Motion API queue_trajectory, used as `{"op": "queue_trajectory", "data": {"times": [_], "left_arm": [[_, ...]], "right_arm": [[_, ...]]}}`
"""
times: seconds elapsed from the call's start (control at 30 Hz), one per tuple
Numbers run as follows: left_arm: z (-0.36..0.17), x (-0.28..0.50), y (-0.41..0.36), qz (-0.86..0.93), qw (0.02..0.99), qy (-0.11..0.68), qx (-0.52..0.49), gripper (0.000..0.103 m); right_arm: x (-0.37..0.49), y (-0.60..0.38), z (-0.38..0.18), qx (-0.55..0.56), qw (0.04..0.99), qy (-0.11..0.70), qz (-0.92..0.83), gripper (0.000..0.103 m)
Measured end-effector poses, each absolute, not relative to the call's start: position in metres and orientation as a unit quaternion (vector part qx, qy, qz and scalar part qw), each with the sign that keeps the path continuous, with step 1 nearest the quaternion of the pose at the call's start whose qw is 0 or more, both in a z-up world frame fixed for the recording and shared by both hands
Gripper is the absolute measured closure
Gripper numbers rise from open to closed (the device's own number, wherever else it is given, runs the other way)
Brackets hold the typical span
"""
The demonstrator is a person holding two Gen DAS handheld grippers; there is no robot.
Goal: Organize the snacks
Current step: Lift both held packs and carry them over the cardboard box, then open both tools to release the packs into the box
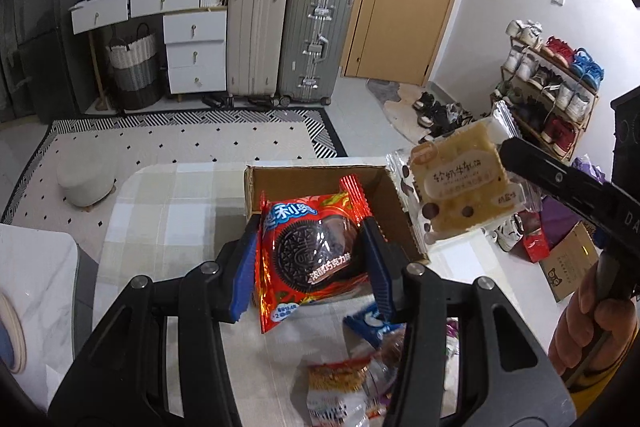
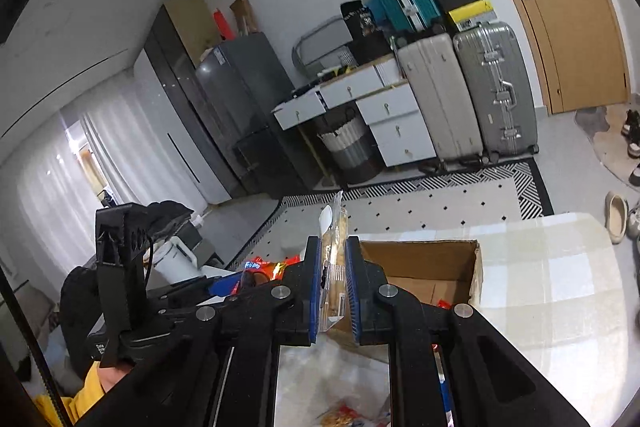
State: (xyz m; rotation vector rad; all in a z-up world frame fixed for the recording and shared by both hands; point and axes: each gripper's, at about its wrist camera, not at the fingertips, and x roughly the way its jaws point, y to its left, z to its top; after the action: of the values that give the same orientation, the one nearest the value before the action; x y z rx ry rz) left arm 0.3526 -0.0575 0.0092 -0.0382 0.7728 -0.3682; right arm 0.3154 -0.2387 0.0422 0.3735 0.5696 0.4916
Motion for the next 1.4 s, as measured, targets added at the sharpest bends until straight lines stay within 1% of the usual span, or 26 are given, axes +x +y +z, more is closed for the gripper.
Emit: {"op": "queue_trajectory", "data": {"times": [0.43,0.87,1.17,1.2,1.3,1.33,1.4], "left_arm": [[-0.051,0.444,-0.087,-0.172,0.892,0.417,-0.013,0.058],[-0.117,0.488,-0.122,-0.177,0.873,0.454,0.004,0.058],[-0.139,0.507,-0.129,-0.166,0.872,0.46,0.009,0.058],[-0.139,0.508,-0.128,-0.165,0.873,0.458,0.008,0.056],[-0.139,0.51,-0.125,-0.158,0.876,0.455,0.003,0.044],[-0.137,0.505,-0.122,-0.156,0.877,0.454,0.001,0.041],[-0.134,0.502,-0.118,-0.156,0.878,0.452,-0.002,0.041]], "right_arm": [[0.379,-0.235,-0.016,0.174,0.902,0.323,0.228,0.091],[0.404,-0.237,-0.065,0.159,0.895,0.361,0.21,0.091],[0.405,-0.226,-0.073,0.13,0.897,0.367,0.208,0.091],[0.405,-0.225,-0.074,0.128,0.898,0.367,0.207,0.091],[0.407,-0.221,-0.074,0.125,0.898,0.368,0.208,0.091],[0.406,-0.221,-0.074,0.125,0.898,0.368,0.208,0.091],[0.405,-0.22,-0.075,0.122,0.898,0.369,0.207,0.091]]}}
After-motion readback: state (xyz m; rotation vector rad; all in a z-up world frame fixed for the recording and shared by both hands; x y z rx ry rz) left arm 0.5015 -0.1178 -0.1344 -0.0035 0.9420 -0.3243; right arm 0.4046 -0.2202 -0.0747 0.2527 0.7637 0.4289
